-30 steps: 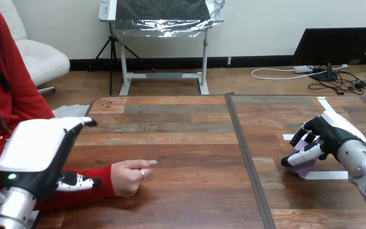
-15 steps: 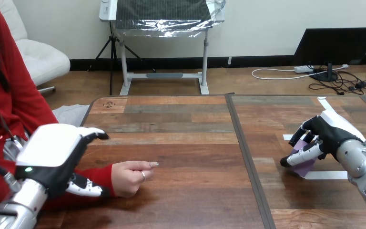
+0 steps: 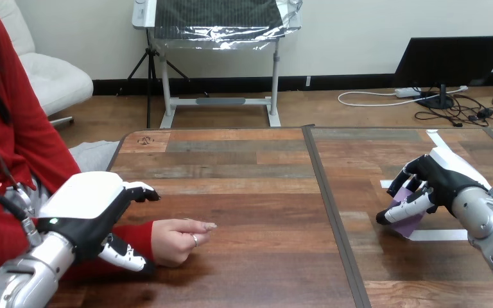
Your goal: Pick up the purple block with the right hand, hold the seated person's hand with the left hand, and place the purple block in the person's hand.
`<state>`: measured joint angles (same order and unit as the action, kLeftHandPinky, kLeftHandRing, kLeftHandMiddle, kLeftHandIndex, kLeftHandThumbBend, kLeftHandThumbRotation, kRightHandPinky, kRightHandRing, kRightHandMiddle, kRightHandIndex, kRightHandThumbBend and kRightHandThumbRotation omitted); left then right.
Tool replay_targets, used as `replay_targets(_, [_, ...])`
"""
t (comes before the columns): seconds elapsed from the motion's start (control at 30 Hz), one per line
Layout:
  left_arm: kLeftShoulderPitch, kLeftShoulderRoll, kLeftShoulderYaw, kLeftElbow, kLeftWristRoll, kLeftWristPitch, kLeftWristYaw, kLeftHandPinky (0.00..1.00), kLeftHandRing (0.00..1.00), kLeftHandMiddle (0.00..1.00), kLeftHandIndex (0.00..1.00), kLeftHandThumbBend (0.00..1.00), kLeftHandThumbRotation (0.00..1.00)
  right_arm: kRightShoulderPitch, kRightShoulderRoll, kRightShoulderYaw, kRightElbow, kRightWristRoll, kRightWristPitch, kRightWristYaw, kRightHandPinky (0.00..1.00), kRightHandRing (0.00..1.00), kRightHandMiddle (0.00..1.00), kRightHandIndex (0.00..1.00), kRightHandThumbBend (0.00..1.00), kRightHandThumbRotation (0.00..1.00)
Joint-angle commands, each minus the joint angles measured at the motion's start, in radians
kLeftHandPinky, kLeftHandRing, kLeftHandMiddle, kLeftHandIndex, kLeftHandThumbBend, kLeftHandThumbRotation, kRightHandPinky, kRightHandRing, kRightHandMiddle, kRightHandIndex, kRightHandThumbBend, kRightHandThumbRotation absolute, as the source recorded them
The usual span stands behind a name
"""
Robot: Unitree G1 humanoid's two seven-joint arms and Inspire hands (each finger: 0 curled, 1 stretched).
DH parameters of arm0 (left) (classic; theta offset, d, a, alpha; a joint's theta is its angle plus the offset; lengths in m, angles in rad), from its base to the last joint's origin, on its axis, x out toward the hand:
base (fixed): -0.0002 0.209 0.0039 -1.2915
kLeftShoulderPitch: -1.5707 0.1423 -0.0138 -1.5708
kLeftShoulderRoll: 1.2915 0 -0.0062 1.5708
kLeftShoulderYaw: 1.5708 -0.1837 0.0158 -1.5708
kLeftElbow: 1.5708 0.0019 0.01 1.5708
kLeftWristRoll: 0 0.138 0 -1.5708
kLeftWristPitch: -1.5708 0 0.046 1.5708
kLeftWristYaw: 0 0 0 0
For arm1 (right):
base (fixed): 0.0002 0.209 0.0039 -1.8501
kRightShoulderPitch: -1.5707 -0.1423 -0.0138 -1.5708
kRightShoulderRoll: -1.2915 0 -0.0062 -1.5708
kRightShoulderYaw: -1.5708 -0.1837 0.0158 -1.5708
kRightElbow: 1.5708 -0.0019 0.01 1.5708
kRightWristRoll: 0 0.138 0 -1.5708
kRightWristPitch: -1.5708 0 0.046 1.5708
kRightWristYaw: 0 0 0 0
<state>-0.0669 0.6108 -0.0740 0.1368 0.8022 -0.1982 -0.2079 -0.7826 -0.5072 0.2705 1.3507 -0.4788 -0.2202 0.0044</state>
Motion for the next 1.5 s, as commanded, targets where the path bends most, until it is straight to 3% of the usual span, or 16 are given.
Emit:
replay_targets(0.0, [-0.089,0.022,-0.02,0.016,-0.009,0.03,-0.022,0.72,0.77,0.78,0.77,1.0,0.24,-0.086,-0.011,0.0,-0.036,-0.006,-0.011,-0.021,0.41,0.44,0.49,0.51,0.83,0.0])
replay_targets(0.13, [-0.107,0.016,-0.039,0.018,0.0,0.074,-0.056,0.7,0.76,0.78,0.77,1.0,0.23,-0.085,-0.012,0.001,-0.036,-0.007,-0.009,-0.023,0.42,0.45,0.5,0.52,0.82,0.0])
replay_targets(0.53, [-0.142,0.018,-0.08,0.046,-0.001,0.101,-0.068,0.67,0.73,0.75,0.74,1.0,0.14,-0.083,-0.012,-0.008,-0.036,0.001,-0.007,-0.019,0.42,0.45,0.51,0.52,0.81,0.0])
replay_targets(0.87, [-0.177,0.026,-0.126,0.071,0.025,0.145,-0.109,0.68,0.74,0.76,0.74,0.99,0.12,-0.082,-0.013,-0.009,-0.038,0.001,-0.009,-0.022,0.42,0.45,0.51,0.52,0.81,0.0])
replay_targets(1.17, [-0.201,0.019,-0.149,0.094,0.031,0.181,-0.131,0.69,0.75,0.77,0.75,0.98,0.1,-0.085,-0.013,-0.002,-0.038,-0.006,0.0,-0.025,0.42,0.46,0.52,0.52,0.81,0.0])
replay_targets(1.47, [-0.221,0.007,-0.161,0.131,0.013,0.201,-0.134,0.62,0.72,0.75,0.73,0.98,0.08,-0.088,-0.011,-0.003,-0.038,-0.008,0.005,-0.02,0.41,0.45,0.51,0.52,0.81,0.0])
